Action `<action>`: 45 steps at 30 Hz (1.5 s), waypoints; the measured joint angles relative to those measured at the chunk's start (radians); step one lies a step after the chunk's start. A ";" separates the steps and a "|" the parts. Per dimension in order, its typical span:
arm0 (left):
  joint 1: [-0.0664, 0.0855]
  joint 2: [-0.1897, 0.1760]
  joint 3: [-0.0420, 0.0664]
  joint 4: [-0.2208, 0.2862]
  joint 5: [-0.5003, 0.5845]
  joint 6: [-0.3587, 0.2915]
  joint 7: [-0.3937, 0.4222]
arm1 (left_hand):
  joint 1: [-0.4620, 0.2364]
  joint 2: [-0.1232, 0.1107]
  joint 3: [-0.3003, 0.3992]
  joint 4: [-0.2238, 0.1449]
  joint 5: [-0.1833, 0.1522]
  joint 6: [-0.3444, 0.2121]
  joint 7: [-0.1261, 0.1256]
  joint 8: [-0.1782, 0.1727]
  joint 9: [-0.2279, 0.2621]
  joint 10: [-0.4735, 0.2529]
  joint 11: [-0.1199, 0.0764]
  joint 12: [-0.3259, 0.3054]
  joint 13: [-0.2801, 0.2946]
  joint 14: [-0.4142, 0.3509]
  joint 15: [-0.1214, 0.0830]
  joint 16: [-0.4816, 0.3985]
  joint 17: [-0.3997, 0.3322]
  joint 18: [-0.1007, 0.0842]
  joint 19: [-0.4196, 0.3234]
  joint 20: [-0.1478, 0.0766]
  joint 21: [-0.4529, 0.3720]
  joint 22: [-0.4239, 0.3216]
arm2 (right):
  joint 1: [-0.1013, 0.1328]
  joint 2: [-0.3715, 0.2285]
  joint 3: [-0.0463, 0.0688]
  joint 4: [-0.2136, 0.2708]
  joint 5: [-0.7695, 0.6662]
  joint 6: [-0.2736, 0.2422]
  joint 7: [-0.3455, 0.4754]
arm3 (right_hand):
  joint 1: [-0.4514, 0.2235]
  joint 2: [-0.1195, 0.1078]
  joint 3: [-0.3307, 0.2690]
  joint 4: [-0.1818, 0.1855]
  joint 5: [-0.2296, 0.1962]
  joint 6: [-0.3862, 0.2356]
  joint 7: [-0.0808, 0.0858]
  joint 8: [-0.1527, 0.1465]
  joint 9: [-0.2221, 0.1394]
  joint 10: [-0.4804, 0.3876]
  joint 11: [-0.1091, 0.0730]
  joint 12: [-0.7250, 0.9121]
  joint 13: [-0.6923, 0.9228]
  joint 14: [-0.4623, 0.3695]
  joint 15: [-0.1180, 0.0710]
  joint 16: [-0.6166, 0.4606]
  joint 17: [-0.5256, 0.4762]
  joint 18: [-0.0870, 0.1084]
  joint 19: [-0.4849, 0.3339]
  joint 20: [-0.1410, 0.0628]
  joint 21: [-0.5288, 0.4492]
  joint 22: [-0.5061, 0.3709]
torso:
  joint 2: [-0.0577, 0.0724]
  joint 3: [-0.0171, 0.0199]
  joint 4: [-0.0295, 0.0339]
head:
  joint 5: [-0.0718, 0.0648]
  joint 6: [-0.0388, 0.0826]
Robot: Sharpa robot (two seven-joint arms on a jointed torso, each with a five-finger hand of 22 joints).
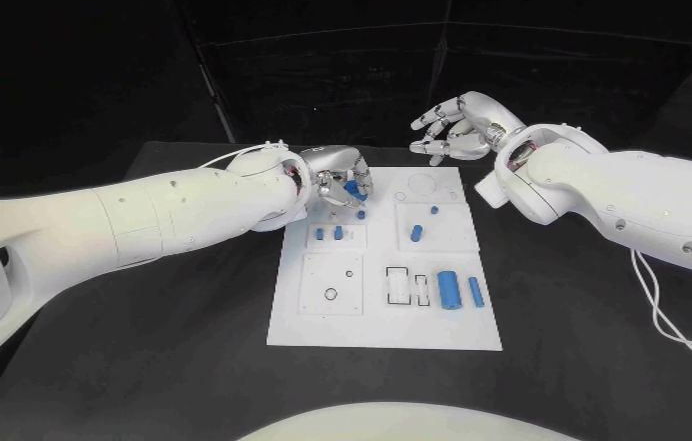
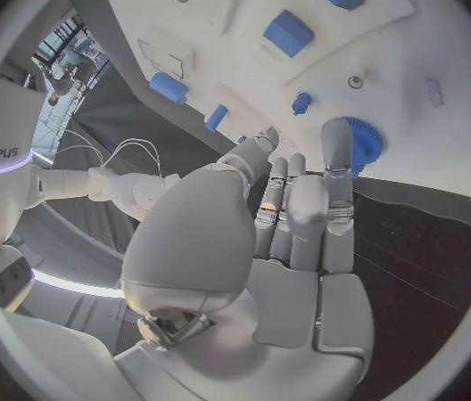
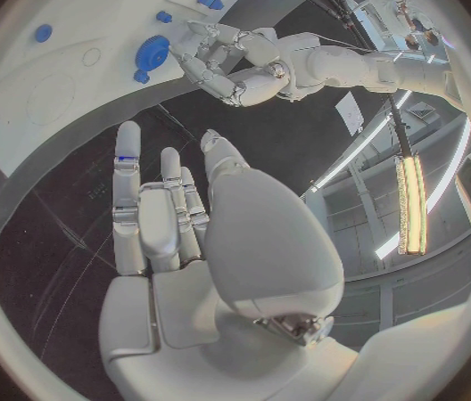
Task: Assemble the parts on the task board
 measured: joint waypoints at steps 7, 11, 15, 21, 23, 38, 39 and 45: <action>-0.002 0.031 0.000 -0.034 -0.108 0.031 0.001 | -0.008 -0.003 0.004 -0.004 0.000 0.024 -0.003 -0.021 -0.018 0.026 -0.005 -0.027 -0.033 0.032 -0.004 0.078 0.082 -0.017 0.088 -0.006 0.160 0.123 | 0.000 0.001 0.000 0.001 0.000 0.000 0.000 | 0.000 0.000 0.000 0.000 0.000 0.000 0.000 0.000 0.000 0.000 0.000 0.000 -0.002 0.000 0.000 0.000 -0.001 0.000 0.000 0.000 -0.005 -0.001 | 0.000 0.0004 0.0001 | -0.003 -0.002; -0.003 0.043 0.000 -0.045 -0.144 0.053 -0.003 | -0.015 -0.005 0.004 -0.004 -0.008 0.029 -0.005 -0.025 -0.021 0.034 -0.006 -0.033 -0.036 0.032 -0.004 0.077 0.058 -0.017 0.103 -0.007 0.194 0.150 | 0.000 0.001 0.000 0.001 0.000 0.000 0.000 | 0.000 0.000 0.000 0.000 0.000 0.000 0.000 0.000 0.000 0.000 0.000 0.000 -0.003 0.000 0.000 0.000 -0.001 0.000 0.000 0.000 -0.005 -0.001 | 0.000 0.0006 0.0000 | -0.003 -0.003; -0.005 0.055 0.000 -0.056 -0.168 0.075 -0.012 | -0.015 -0.005 0.004 -0.004 -0.008 0.034 -0.003 -0.025 -0.023 0.037 -0.009 -0.037 -0.036 0.032 -0.004 0.074 0.053 -0.017 0.110 -0.009 0.206 0.163 | 0.000 0.001 0.000 0.002 0.000 0.000 0.000 | 0.000 0.000 0.000 0.000 0.000 0.000 0.000 0.000 0.000 0.000 0.000 0.000 -0.003 0.000 0.000 0.000 -0.001 0.000 0.000 0.000 -0.005 -0.001 | -0.001 0.0006 0.0000 | -0.005 -0.004; -0.006 0.064 0.000 -0.067 -0.191 0.104 -0.025 | -0.014 -0.005 0.009 -0.005 -0.012 0.036 -0.005 -0.029 -0.025 0.045 -0.009 -0.038 -0.036 0.032 -0.004 0.074 0.051 -0.017 0.111 -0.008 0.216 0.172 | 0.000 0.002 0.000 0.002 0.000 0.000 0.000 | 0.000 0.000 0.000 0.000 0.000 0.000 0.000 0.000 0.000 0.000 0.000 0.000 -0.005 0.000 0.000 0.000 -0.001 0.000 0.000 0.000 -0.005 -0.003 | -0.001 0.0006 0.0002 | -0.007 -0.006; -0.006 0.069 0.001 -0.072 -0.198 0.111 -0.029 | -0.014 -0.005 0.010 -0.004 -0.012 0.036 -0.005 -0.029 -0.025 0.045 -0.009 -0.038 -0.037 0.032 -0.004 0.074 0.051 -0.017 0.114 -0.012 0.222 0.175 | 0.000 0.002 0.000 0.002 0.000 0.000 0.000 | 0.000 0.000 0.000 0.000 0.000 0.000 0.000 0.000 0.000 0.000 0.000 0.000 -0.005 0.000 0.000 0.000 -0.001 0.000 0.000 0.000 -0.005 -0.003 | -0.002 0.0006 0.0006 | -0.007 -0.006; -0.014 0.091 0.001 -0.102 -0.226 0.142 -0.048 | -0.018 -0.001 0.042 -0.011 -0.012 0.060 -0.007 -0.037 -0.031 0.081 -0.013 -0.053 -0.037 0.035 -0.008 0.074 0.032 -0.032 0.125 -0.015 0.252 0.204 | 0.000 0.005 0.000 0.002 0.000 0.000 0.000 | 0.000 0.000 0.000 0.000 0.000 0.000 0.000 0.000 0.000 0.000 0.000 0.000 -0.005 0.000 0.000 0.000 -0.001 0.000 0.000 0.000 -0.005 -0.002 | -0.002 0.0002 0.0011 | -0.007 -0.009; -0.016 0.092 0.001 -0.104 -0.227 0.145 -0.048 | -0.018 -0.001 0.046 -0.011 -0.016 0.061 -0.009 -0.037 -0.032 0.087 -0.014 -0.056 -0.037 0.035 -0.008 0.074 0.030 -0.032 0.125 -0.015 0.252 0.205 | 0.000 0.005 0.000 0.002 0.000 0.000 0.000 | 0.000 0.000 0.000 0.000 0.000 0.000 0.000 0.000 0.000 0.000 0.000 0.000 -0.005 0.000 0.000 0.000 -0.001 0.000 0.000 0.000 -0.005 -0.002 | -0.002 0.0002 0.0012 | -0.007 -0.009; -0.018 0.097 0.003 -0.111 -0.229 0.148 -0.048 | -0.018 -0.001 0.053 -0.011 -0.016 0.068 -0.009 -0.037 -0.033 0.096 -0.014 -0.056 -0.037 0.035 -0.008 0.074 0.027 -0.032 0.125 -0.015 0.256 0.209 | 0.000 0.005 0.000 0.003 0.000 0.000 0.001 | 0.000 0.000 0.000 0.000 0.000 0.000 0.000 0.000 0.000 0.000 0.000 0.000 -0.005 0.000 0.000 0.000 -0.001 0.000 0.000 0.000 -0.005 -0.002 | -0.002 0.0002 0.0011 | -0.008 -0.010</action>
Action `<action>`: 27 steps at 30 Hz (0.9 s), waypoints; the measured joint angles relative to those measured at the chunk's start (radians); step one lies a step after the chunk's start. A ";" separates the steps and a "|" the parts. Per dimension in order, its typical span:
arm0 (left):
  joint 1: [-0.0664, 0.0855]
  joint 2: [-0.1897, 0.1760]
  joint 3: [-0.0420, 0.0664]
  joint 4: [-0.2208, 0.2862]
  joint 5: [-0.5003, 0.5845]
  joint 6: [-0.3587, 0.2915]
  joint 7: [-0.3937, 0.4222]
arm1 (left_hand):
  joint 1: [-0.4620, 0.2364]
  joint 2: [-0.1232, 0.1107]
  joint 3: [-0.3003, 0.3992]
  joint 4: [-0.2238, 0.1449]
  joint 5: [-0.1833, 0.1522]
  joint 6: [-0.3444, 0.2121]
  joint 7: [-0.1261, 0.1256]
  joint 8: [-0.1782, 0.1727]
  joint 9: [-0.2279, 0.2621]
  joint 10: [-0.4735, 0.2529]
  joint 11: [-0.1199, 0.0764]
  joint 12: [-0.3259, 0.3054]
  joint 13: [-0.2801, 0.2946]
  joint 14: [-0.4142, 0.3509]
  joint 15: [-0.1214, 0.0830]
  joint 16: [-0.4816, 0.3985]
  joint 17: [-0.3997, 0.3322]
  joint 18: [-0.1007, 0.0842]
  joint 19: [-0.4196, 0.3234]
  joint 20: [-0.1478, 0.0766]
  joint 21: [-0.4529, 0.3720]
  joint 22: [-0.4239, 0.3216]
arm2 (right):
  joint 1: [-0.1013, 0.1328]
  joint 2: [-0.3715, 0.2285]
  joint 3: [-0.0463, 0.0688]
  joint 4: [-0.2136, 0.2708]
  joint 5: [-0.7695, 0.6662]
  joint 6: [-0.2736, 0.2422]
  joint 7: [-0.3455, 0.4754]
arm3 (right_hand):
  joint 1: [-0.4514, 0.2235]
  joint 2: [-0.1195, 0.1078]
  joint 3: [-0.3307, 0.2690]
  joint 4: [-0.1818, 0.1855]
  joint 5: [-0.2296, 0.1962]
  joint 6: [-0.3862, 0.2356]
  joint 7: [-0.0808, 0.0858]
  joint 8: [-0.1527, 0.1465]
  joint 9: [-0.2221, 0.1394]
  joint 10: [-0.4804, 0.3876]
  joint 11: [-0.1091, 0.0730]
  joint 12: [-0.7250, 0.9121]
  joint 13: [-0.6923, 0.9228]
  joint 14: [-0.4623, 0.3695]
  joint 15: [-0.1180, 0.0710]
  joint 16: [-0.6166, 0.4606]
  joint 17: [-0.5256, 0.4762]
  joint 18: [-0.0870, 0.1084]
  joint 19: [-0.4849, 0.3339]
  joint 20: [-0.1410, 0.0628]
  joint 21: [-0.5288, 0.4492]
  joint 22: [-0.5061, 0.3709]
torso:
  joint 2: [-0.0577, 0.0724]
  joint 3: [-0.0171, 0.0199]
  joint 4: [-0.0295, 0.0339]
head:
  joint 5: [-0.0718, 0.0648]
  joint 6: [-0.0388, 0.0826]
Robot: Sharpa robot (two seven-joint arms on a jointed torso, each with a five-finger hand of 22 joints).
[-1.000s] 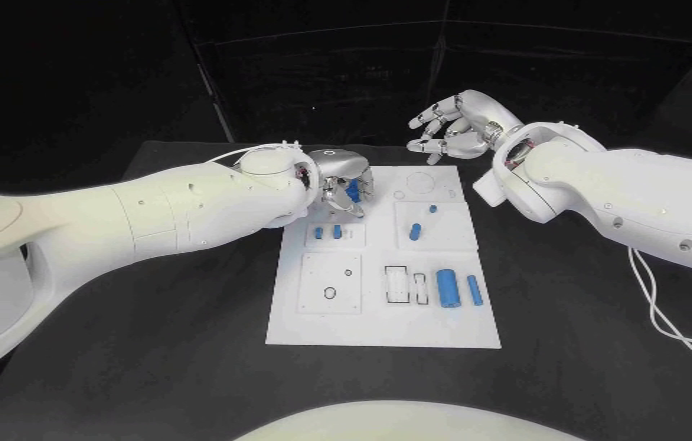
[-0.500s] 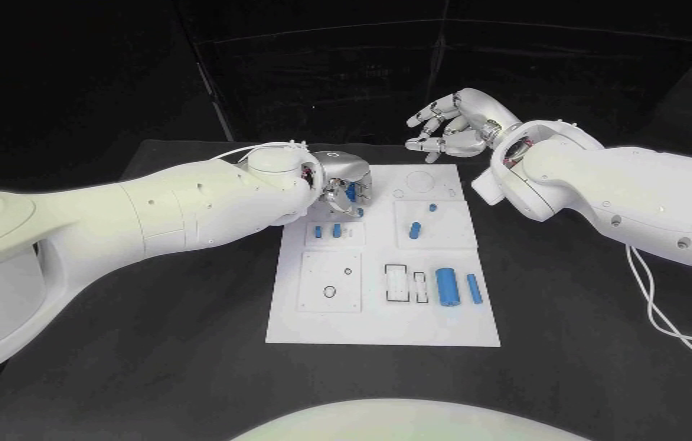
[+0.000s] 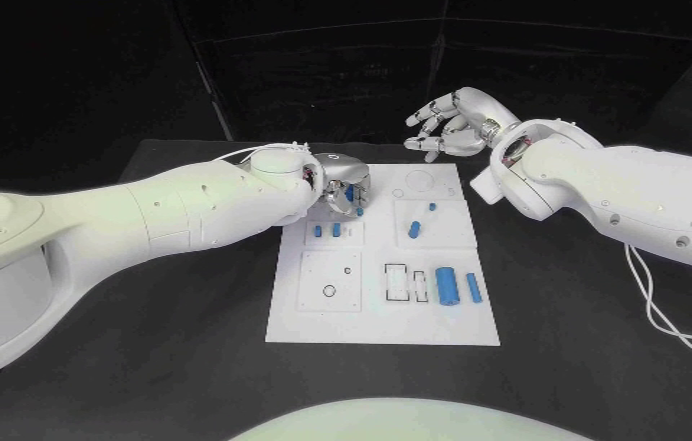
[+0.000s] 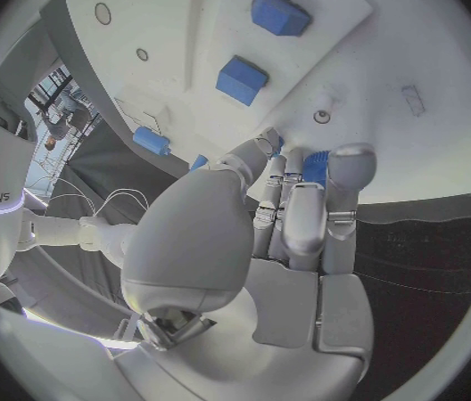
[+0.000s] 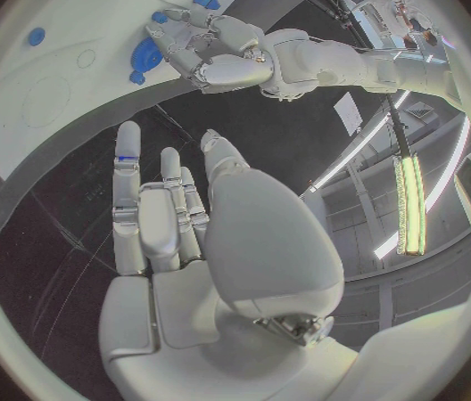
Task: Assemble the parts on the task board
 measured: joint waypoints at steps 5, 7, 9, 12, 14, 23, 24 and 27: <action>-0.001 0.003 0.001 -0.005 -0.001 0.000 0.001 | 0.000 0.000 0.003 -0.003 0.000 0.000 0.000 0.000 0.000 0.004 -0.004 -0.004 0.001 0.000 0.000 0.000 -0.001 0.000 0.000 0.000 0.006 0.003 | 0.000 0.000 0.000 0.000 0.000 0.000 0.000 | 0.000 0.000 0.000 0.000 0.000 0.000 0.000 0.000 0.000 0.000 0.000 0.000 0.000 0.000 0.000 0.000 0.000 0.000 0.000 0.000 0.000 0.000 | 0.000 0.0003 0.0001 | 0.000 -0.001; -0.001 0.004 0.001 -0.006 -0.001 0.000 0.001 | 0.000 0.000 0.003 -0.003 0.000 0.002 -0.002 0.000 0.000 0.004 -0.004 -0.004 0.001 0.000 0.000 0.000 -0.002 0.000 0.002 -0.002 0.006 0.005 | 0.000 0.000 0.000 0.000 0.000 0.000 0.000 | 0.000 0.000 0.000 0.000 0.000 0.000 0.000 0.000 0.000 0.000 0.000 0.000 -0.003 0.000 0.000 0.000 0.000 0.000 0.001 -0.001 -0.004 -0.001 | 0.000 0.0003 0.0001 | 0.000 -0.001; -0.001 0.006 0.001 -0.008 -0.002 0.000 0.001 | 0.000 0.000 0.003 -0.003 0.000 0.004 -0.004 0.000 -0.001 0.004 -0.003 -0.004 0.001 0.000 0.000 0.000 -0.003 0.000 0.003 -0.003 0.006 0.005 | 0.000 0.001 0.000 0.000 0.000 0.000 0.000 | 0.000 0.000 0.000 0.000 0.000 0.000 0.000 0.000 0.000 0.000 0.000 0.000 -0.003 0.000 0.000 0.000 0.000 0.000 0.004 -0.004 -0.004 -0.002 | 0.000 0.0003 0.0001 | 0.000 -0.001; -0.002 0.008 0.001 -0.008 -0.002 0.000 0.002 | -0.004 0.004 0.007 0.001 0.000 0.004 -0.003 -0.004 -0.001 0.011 -0.004 -0.004 0.000 0.000 0.000 0.000 -0.003 0.000 0.003 -0.003 0.006 0.008 | 0.000 0.002 0.000 0.000 0.000 0.000 0.000 | 0.000 0.000 0.000 0.000 0.000 0.000 0.000 0.000 0.000 0.000 0.000 0.000 -0.003 0.000 0.000 0.000 0.000 0.000 0.004 -0.004 -0.004 -0.002 | 0.000 0.0002 0.0001 | 0.000 -0.001; -0.002 0.009 0.001 -0.009 -0.002 0.000 0.002 | -0.005 0.005 0.007 0.001 0.000 0.007 0.000 -0.004 -0.002 0.011 -0.004 -0.004 0.000 0.000 0.000 0.000 -0.003 0.000 0.003 -0.003 0.006 0.009 | 0.000 0.002 0.000 0.000 0.000 0.000 0.000 | 0.000 0.000 0.000 0.000 0.000 0.000 0.000 0.000 0.000 0.000 0.000 0.000 -0.003 0.000 0.000 0.000 0.000 0.000 0.004 -0.004 -0.004 -0.001 | 0.000 0.0002 0.0001 | 0.000 -0.002; -0.002 0.010 0.002 -0.010 -0.002 0.003 0.004 | -0.005 0.005 0.012 0.001 0.000 0.014 -0.007 -0.004 -0.003 0.022 -0.008 -0.012 0.000 0.003 -0.003 0.000 -0.006 0.000 0.003 -0.003 0.010 0.013 | 0.000 0.002 0.000 0.000 0.000 0.000 0.000 | 0.000 0.000 0.000 0.000 0.000 0.000 0.000 0.000 0.000 0.000 0.000 0.000 -0.003 0.000 0.000 0.000 0.000 0.000 0.004 -0.004 -0.004 -0.001 | 0.000 0.0003 0.0007 | 0.000 -0.005; -0.002 0.010 0.002 -0.009 -0.002 0.003 0.004 | -0.005 0.005 0.012 0.001 0.000 0.014 -0.007 -0.004 -0.003 0.022 -0.008 -0.012 0.000 0.003 -0.003 0.000 -0.006 0.000 0.003 -0.003 0.010 0.013 | 0.000 0.002 0.000 0.000 0.000 0.000 0.000 | 0.000 0.000 0.000 0.000 0.000 0.000 0.000 0.000 0.000 0.000 0.000 0.000 -0.003 0.000 0.000 0.000 0.000 0.000 0.004 -0.004 -0.004 -0.001 | 0.000 0.0003 0.0007 | 0.000 -0.005; -0.002 0.010 0.002 -0.009 -0.003 0.004 0.004 | -0.005 0.005 0.015 -0.002 0.000 0.014 -0.007 -0.004 -0.003 0.022 -0.007 -0.012 0.000 0.001 -0.006 0.000 -0.006 0.000 0.003 -0.003 0.012 0.014 | 0.000 0.002 0.000 0.000 0.000 0.000 0.000 | 0.000 0.000 0.000 0.000 0.000 0.000 0.000 0.000 0.000 0.000 0.000 0.000 -0.003 0.000 0.000 0.000 0.000 0.000 0.004 -0.004 -0.004 -0.001 | -0.001 0.0003 0.0007 | -0.001 -0.005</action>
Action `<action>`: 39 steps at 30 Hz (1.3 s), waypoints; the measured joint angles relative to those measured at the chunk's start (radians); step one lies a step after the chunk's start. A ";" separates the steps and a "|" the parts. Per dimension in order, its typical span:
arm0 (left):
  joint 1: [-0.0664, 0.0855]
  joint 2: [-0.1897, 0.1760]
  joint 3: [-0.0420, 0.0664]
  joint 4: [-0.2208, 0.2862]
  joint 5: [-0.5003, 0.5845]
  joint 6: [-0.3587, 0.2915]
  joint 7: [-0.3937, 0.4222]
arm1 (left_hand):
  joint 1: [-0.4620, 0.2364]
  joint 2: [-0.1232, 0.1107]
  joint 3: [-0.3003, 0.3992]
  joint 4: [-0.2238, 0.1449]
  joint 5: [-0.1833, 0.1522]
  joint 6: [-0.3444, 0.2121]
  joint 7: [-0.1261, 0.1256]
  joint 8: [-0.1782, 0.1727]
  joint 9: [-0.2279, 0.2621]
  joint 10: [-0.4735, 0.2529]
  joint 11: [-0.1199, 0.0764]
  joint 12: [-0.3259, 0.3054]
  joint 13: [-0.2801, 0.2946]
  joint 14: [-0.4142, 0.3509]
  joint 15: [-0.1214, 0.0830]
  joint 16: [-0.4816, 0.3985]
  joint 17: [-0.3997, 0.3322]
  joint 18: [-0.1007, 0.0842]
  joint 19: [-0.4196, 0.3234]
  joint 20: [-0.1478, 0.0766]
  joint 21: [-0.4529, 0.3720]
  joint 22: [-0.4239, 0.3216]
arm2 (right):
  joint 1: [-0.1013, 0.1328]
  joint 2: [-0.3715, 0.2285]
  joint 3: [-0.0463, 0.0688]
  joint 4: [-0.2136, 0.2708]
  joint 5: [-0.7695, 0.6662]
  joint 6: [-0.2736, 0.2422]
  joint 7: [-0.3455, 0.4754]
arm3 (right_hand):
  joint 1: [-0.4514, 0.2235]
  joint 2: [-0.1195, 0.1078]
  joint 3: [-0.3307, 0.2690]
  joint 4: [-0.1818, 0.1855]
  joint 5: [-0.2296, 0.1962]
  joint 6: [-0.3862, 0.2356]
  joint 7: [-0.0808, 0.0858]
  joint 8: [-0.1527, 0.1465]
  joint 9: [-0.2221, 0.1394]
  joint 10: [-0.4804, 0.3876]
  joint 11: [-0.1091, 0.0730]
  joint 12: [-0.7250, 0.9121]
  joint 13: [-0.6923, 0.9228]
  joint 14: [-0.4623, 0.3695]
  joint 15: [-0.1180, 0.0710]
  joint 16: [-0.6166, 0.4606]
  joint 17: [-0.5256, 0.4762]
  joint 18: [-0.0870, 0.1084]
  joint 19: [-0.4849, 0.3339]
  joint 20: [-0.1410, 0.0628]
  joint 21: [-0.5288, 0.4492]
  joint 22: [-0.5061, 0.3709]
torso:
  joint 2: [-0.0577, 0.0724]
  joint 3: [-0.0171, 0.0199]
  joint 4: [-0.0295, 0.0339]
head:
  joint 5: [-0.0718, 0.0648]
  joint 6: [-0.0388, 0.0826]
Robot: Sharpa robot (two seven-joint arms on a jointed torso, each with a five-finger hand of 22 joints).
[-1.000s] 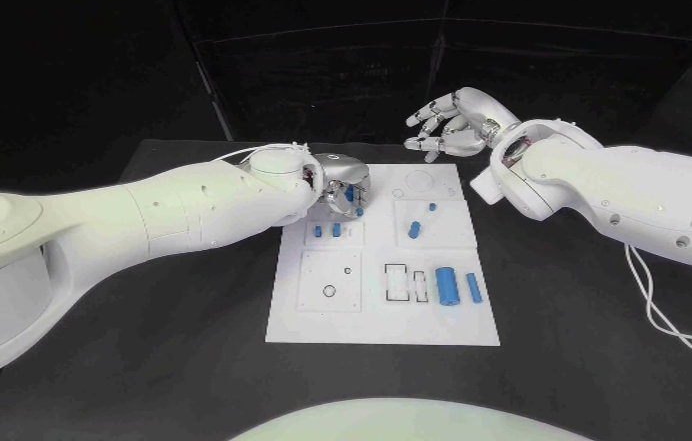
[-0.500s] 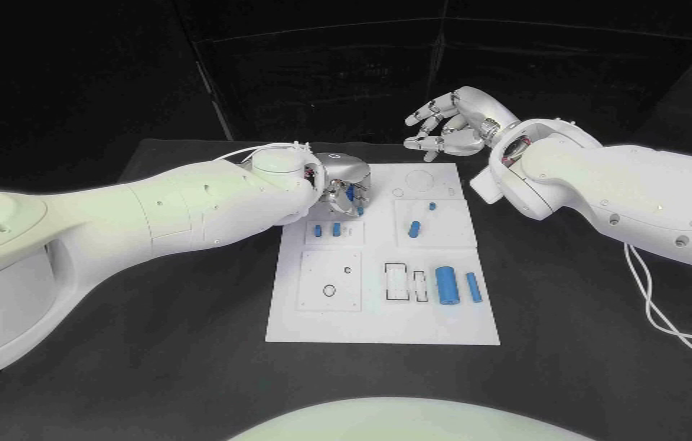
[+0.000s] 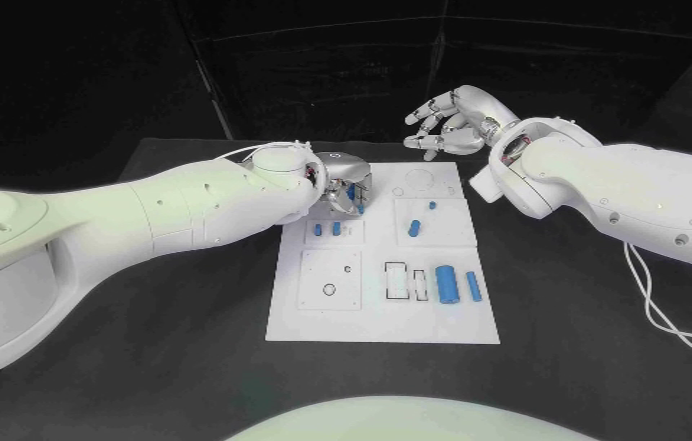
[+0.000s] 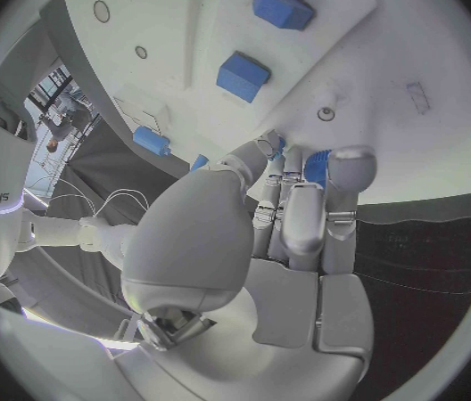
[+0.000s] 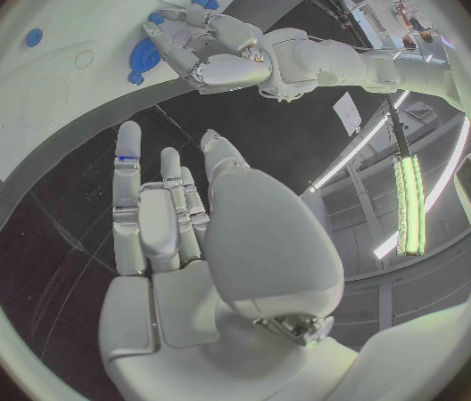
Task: Assemble the parts on the task board
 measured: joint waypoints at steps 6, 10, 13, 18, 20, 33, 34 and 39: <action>0.000 0.000 0.000 0.001 0.000 0.002 0.000 | 0.000 0.000 0.004 0.002 0.000 0.000 0.000 0.000 -0.001 0.005 0.002 0.000 0.000 -0.002 -0.002 0.000 -0.001 0.000 0.000 0.000 0.002 0.003 | 0.000 0.001 0.000 0.000 0.000 0.000 0.000 | 0.000 0.000 0.000 0.000 0.000 0.000 0.000 0.000 0.000 0.000 0.000 0.000 0.000 0.000 0.000 0.000 0.000 0.000 0.000 0.000 0.000 0.000 | 0.000 0.0000 0.0000 | 0.000 0.000; 0.000 0.000 -0.001 0.002 0.000 0.004 0.002 | -0.004 0.004 0.019 0.002 0.000 0.016 -0.003 0.000 -0.001 0.026 -0.004 -0.005 0.000 -0.002 -0.002 0.000 -0.003 0.000 0.003 -0.003 0.014 0.012 | 0.000 0.001 0.000 0.000 0.000 0.000 0.000 | 0.000 0.000 0.000 0.000 0.000 0.000 0.000 0.000 0.000 0.000 0.000 0.000 0.000 0.000 0.000 0.000 0.000 0.000 0.000 0.000 0.000 0.000 | 0.000 -0.0001 0.0000 | 0.000 0.000; -0.001 0.000 -0.001 0.003 -0.001 0.003 0.005 | -0.002 0.015 0.033 0.003 0.000 0.035 -0.006 0.000 -0.001 0.044 -0.008 -0.006 0.001 0.000 -0.008 0.000 -0.005 0.000 0.007 -0.007 0.023 0.021 | 0.000 0.002 0.000 0.000 0.000 0.000 0.000 | 0.000 0.000 0.000 0.000 0.000 0.000 0.000 0.000 0.000 0.000 0.000 0.000 0.000 0.000 0.000 0.000 0.000 0.000 0.000 0.000 0.000 0.000 | 0.000 -0.0001 0.0000 | 0.000 0.000; -0.003 -0.002 -0.002 0.005 -0.001 -0.006 0.011 | 0.001 0.018 0.053 -0.001 -0.004 0.050 -0.007 0.000 -0.002 0.064 -0.012 -0.012 0.002 -0.001 -0.009 0.000 -0.013 0.000 0.009 -0.009 0.037 0.036 | 0.000 0.002 0.000 -0.001 0.000 0.000 0.000 | 0.000 0.000 0.000 0.000 0.000 0.000 0.000 0.000 0.000 0.000 0.000 0.000 0.000 0.000 0.000 0.000 0.000 0.000 0.000 0.000 0.000 0.000 | 0.000 -0.0001 0.0000 | 0.000 0.001; -0.004 -0.004 -0.002 0.007 -0.001 -0.012 0.013 | 0.001 0.018 0.061 -0.007 -0.004 0.057 -0.007 0.000 -0.003 0.075 -0.015 -0.019 0.002 -0.001 -0.009 0.000 -0.016 0.000 0.012 -0.012 0.044 0.042 | 0.000 0.002 0.000 -0.001 0.001 0.000 0.000 | 0.000 0.000 0.000 0.000 0.000 0.000 0.000 0.000 0.000 0.000 0.000 0.000 -0.003 0.000 0.000 0.000 0.000 0.000 0.000 0.000 0.000 -0.002 | 0.000 -0.0001 0.0000 | 0.000 0.001; -0.006 -0.032 0.009 0.033 -0.002 -0.062 0.019 | 0.008 0.025 0.091 -0.027 -0.004 0.068 -0.004 -0.005 -0.005 0.091 -0.012 -0.041 0.003 0.002 -0.012 0.004 -0.031 -0.015 0.015 -0.015 0.060 0.061 | 0.000 0.002 0.000 -0.004 0.001 0.000 0.001 | 0.000 0.000 0.000 0.000 0.000 0.000 0.000 0.000 0.000 0.000 0.000 0.000 -0.007 0.000 0.000 0.000 0.000 0.000 0.004 0.004 -0.004 -0.003 | 0.000 -0.0004 0.0000 | -0.003 0.004; -0.006 -0.036 0.016 0.038 -0.002 -0.065 0.019 | 0.008 0.025 0.093 -0.029 -0.004 0.068 -0.004 -0.008 -0.005 0.091 -0.012 -0.043 0.003 0.002 -0.012 0.004 -0.033 -0.015 0.015 -0.015 0.060 0.062 | 0.000 0.002 0.000 -0.004 0.001 0.000 0.001 | 0.000 0.000 0.000 0.000 0.000 0.000 0.000 0.000 0.000 0.000 0.000 0.000 -0.007 0.000 0.000 0.000 0.000 0.000 0.004 0.004 -0.004 -0.003 | 0.000 -0.0004 0.0000 | -0.003 0.005; -0.006 -0.061 0.048 0.067 0.002 -0.077 0.020 | 0.008 0.025 0.100 -0.031 -0.008 0.068 -0.004 -0.013 -0.009 0.095 -0.009 -0.053 0.003 0.002 -0.012 0.004 -0.038 -0.015 0.015 -0.015 0.063 0.064 | 0.000 0.002 0.000 -0.006 0.001 0.000 0.001 | 0.000 0.000 0.000 0.000 0.000 0.000 0.000 0.000 0.000 0.000 0.000 0.000 -0.007 0.000 0.000 0.000 0.000 0.000 0.004 0.004 -0.004 -0.003 | 0.000 -0.0004 0.0006 | -0.003 0.010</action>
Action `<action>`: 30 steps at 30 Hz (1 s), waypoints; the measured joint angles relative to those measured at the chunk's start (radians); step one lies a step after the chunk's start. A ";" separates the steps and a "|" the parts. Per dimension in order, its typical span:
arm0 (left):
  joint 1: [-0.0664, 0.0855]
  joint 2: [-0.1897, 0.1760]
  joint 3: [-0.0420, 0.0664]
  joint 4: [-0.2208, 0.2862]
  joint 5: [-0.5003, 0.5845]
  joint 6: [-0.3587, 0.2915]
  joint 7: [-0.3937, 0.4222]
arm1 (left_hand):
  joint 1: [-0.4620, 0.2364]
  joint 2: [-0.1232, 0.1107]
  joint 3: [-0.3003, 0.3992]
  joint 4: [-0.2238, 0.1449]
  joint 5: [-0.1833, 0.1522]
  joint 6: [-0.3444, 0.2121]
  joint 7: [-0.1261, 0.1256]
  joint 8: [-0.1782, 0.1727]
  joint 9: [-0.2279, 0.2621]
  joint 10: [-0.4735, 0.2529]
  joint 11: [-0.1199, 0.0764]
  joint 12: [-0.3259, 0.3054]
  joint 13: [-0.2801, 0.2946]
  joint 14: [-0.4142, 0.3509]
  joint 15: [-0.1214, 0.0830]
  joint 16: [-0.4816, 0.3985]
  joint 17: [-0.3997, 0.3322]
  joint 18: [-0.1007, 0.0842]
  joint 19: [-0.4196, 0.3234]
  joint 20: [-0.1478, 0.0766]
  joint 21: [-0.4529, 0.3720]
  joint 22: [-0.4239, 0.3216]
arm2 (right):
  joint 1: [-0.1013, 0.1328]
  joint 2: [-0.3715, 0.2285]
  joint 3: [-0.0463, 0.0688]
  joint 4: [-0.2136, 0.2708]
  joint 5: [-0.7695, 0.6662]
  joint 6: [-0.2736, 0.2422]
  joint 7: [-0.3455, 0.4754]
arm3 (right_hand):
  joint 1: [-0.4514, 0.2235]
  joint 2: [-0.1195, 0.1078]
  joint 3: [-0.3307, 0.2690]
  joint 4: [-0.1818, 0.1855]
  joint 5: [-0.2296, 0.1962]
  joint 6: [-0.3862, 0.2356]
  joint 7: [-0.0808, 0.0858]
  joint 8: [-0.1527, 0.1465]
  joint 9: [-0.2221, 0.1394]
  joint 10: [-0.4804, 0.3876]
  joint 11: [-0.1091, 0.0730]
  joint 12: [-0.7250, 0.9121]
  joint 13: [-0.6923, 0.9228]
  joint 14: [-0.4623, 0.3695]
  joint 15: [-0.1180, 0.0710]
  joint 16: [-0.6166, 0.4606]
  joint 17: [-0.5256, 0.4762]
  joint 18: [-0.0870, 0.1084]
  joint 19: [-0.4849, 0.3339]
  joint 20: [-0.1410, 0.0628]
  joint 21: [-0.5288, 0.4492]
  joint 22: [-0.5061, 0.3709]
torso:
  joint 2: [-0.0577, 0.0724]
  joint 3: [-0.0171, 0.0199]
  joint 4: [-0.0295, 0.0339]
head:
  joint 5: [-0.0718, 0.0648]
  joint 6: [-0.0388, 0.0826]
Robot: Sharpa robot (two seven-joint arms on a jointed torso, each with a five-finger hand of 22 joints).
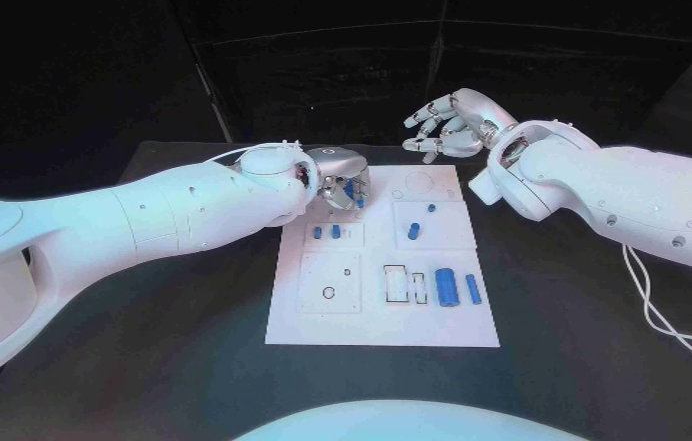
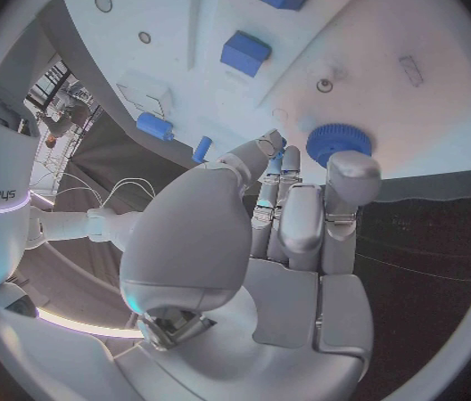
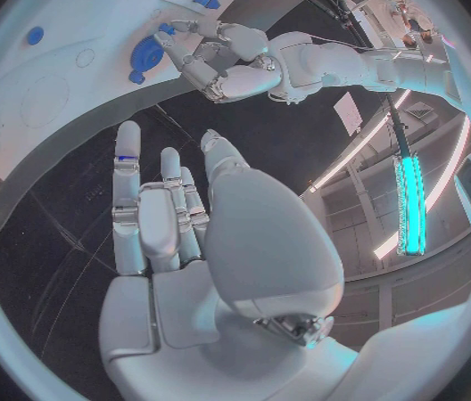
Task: Assemble the parts on the task board
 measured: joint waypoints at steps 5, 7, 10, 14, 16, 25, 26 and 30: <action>0.001 -0.041 0.022 0.039 0.012 -0.006 0.000 | -0.004 -0.004 0.000 0.000 0.000 0.000 0.000 0.000 0.000 0.000 0.000 0.000 0.000 0.000 0.000 0.000 -0.001 0.000 0.000 0.000 0.001 0.000 | 0.000 0.000 0.000 -0.003 0.000 0.000 0.000 | 0.000 0.000 0.000 0.000 0.000 0.000 0.000 0.000 0.000 0.000 0.000 0.000 0.000 0.000 0.000 0.000 0.000 0.000 0.000 0.000 0.000 0.000 | -0.001 0.0000 0.0012 | 0.002 0.000; 0.001 -0.061 0.026 0.053 0.020 -0.007 0.000 | -0.004 -0.004 0.000 0.000 0.000 0.000 0.000 0.000 0.000 0.000 0.000 -0.001 0.000 0.000 0.000 0.000 -0.001 0.000 0.000 0.000 0.001 0.000 | 0.000 -0.001 0.000 -0.003 0.000 0.000 0.001 | 0.000 0.000 0.000 0.000 0.000 0.000 0.000 0.000 0.000 0.000 0.000 0.000 0.000 0.000 0.000 0.000 0.000 0.000 0.000 0.000 0.000 0.000 | -0.001 0.0001 0.0012 | 0.003 0.000; 0.001 -0.092 0.030 0.079 0.032 -0.007 -0.001 | -0.004 -0.004 0.000 0.000 0.000 0.000 0.000 0.000 0.000 0.000 0.000 -0.004 0.000 0.000 0.000 0.000 -0.001 0.000 0.000 0.000 0.001 0.000 | 0.000 -0.001 0.000 -0.004 0.000 0.000 0.001 | 0.000 0.000 0.000 0.000 0.000 0.000 0.000 0.000 0.000 0.000 0.000 0.000 0.000 0.000 0.000 0.000 0.000 0.000 0.000 0.000 0.000 0.000 | -0.001 0.0002 0.0015 | 0.005 0.000; 0.001 -0.132 0.032 0.100 0.050 -0.006 -0.004 | -0.004 -0.004 0.000 0.000 0.000 0.003 0.004 0.000 0.000 0.000 0.000 -0.004 0.000 0.000 0.000 0.000 -0.004 0.000 0.000 0.000 0.001 0.000 | 0.000 -0.002 0.000 -0.005 0.000 0.000 0.001 | 0.000 0.000 0.000 0.000 0.000 0.000 0.000 0.000 0.000 0.000 0.000 0.000 -0.001 0.000 0.000 0.000 0.000 0.000 0.000 0.000 0.000 0.000 | -0.001 0.0000 0.0018 | 0.008 0.002; 0.001 -0.142 0.032 0.103 0.055 -0.006 -0.006 | -0.004 -0.004 0.000 0.000 0.000 0.004 0.004 0.000 -0.001 0.000 0.000 -0.004 0.000 0.000 0.000 0.000 -0.004 0.000 0.000 0.000 0.001 0.000 | 0.000 -0.002 0.000 -0.006 0.000 0.000 0.001 | 0.000 0.000 0.000 0.000 0.000 0.000 0.000 0.000 0.000 0.000 0.000 0.000 -0.002 0.000 0.000 0.000 0.000 0.000 0.000 0.000 0.000 -0.001 | -0.001 0.0000 0.0019 | 0.008 0.002; -0.006 -0.177 0.032 0.112 0.085 -0.003 -0.015 | -0.009 -0.009 0.000 0.000 0.000 0.004 0.004 -0.002 -0.001 0.003 0.004 -0.006 0.000 0.000 0.000 0.000 -0.007 0.000 0.000 0.000 0.001 0.002 | 0.000 -0.001 0.000 -0.008 0.001 0.001 0.001 | 0.000 0.000 0.000 0.000 0.000 0.000 0.000 0.000 0.000 0.000 0.000 0.000 -0.002 0.000 0.000 0.000 0.000 0.000 0.000 0.000 0.000 -0.001 | 0.000 0.0000 0.0019 | 0.017 0.000; -0.008 -0.178 0.032 0.111 0.087 -0.002 -0.015 | -0.009 -0.009 0.000 0.000 0.000 0.004 0.004 -0.002 -0.001 0.003 0.004 -0.008 0.000 0.000 0.000 0.000 -0.007 0.000 0.000 0.000 0.001 0.002 | 0.000 -0.001 0.000 -0.008 0.001 0.001 0.001 | 0.000 0.000 0.000 0.000 0.000 0.000 0.000 0.000 0.000 0.000 0.000 0.000 -0.002 0.000 0.000 0.000 0.000 0.000 0.000 0.000 0.000 -0.001 | 0.000 0.0000 0.0017 | 0.018 0.000; -0.016 -0.178 0.032 0.101 0.093 -0.001 -0.017 | -0.009 -0.009 0.000 0.000 0.000 0.004 0.004 -0.002 -0.001 0.003 0.004 -0.008 0.000 0.000 0.000 0.000 -0.007 0.000 0.000 0.000 0.001 0.002 | 0.000 -0.001 0.000 -0.011 0.001 0.001 0.002 | 0.000 0.000 0.000 0.000 0.000 0.000 0.000 0.000 0.000 0.000 0.000 0.000 -0.002 0.000 0.000 0.000 0.000 0.000 0.000 0.000 0.000 -0.001 | 0.000 0.0000 0.0000 | 0.018 0.000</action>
